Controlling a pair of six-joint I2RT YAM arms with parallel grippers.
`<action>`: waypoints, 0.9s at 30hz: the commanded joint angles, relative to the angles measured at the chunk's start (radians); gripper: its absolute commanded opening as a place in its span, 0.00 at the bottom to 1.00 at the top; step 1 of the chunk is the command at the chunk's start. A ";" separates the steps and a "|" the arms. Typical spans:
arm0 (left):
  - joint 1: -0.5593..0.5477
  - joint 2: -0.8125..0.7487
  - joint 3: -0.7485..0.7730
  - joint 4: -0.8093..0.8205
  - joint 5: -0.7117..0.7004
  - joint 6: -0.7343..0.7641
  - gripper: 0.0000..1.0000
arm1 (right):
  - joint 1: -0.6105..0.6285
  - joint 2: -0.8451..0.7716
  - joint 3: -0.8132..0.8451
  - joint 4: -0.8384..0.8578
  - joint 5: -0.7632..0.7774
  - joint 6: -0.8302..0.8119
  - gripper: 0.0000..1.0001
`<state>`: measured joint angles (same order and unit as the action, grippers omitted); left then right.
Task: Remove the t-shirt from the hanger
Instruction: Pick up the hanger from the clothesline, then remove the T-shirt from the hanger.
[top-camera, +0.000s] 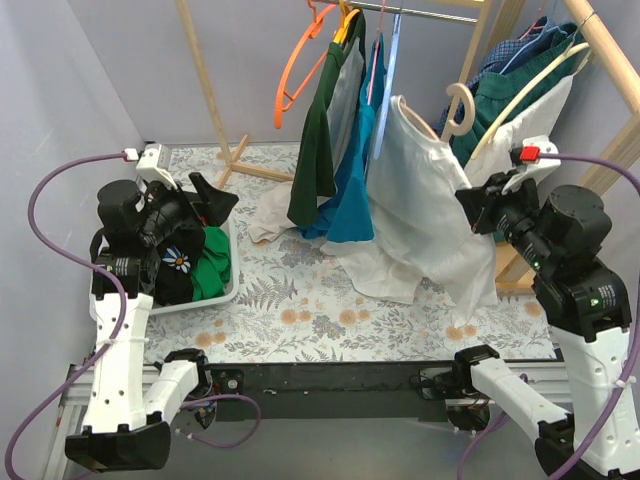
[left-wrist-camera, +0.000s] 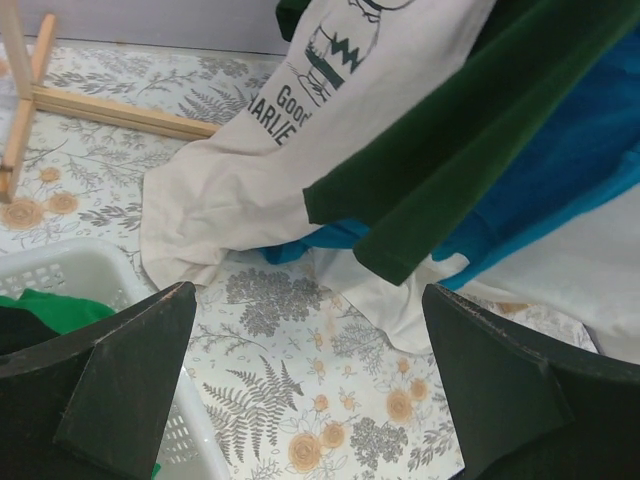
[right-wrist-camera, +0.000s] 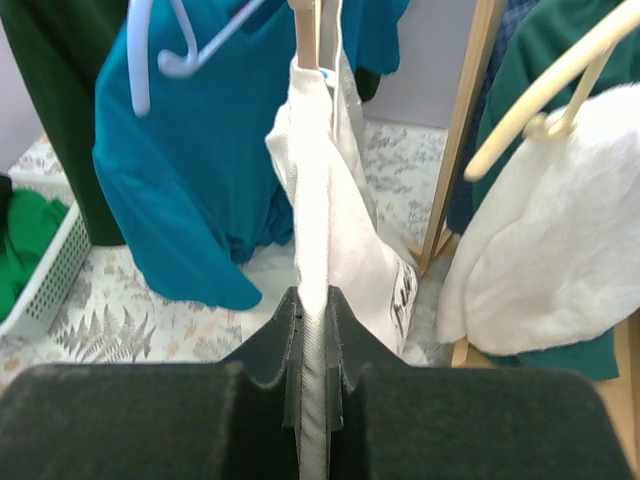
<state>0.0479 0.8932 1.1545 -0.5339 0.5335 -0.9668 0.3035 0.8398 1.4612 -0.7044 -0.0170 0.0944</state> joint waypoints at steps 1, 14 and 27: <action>-0.034 -0.042 -0.015 0.017 0.031 0.045 0.98 | 0.002 -0.054 -0.123 0.011 -0.092 -0.030 0.01; -0.308 0.006 0.014 -0.020 0.075 0.195 0.97 | 0.107 -0.246 -0.400 -0.029 -0.372 -0.188 0.01; -0.473 0.056 0.140 -0.172 0.359 0.376 0.96 | 0.293 -0.209 -0.348 -0.159 -0.627 -0.338 0.01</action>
<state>-0.4107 0.9451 1.2205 -0.6487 0.7860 -0.6548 0.5659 0.6075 1.0401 -0.8562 -0.4522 -0.1829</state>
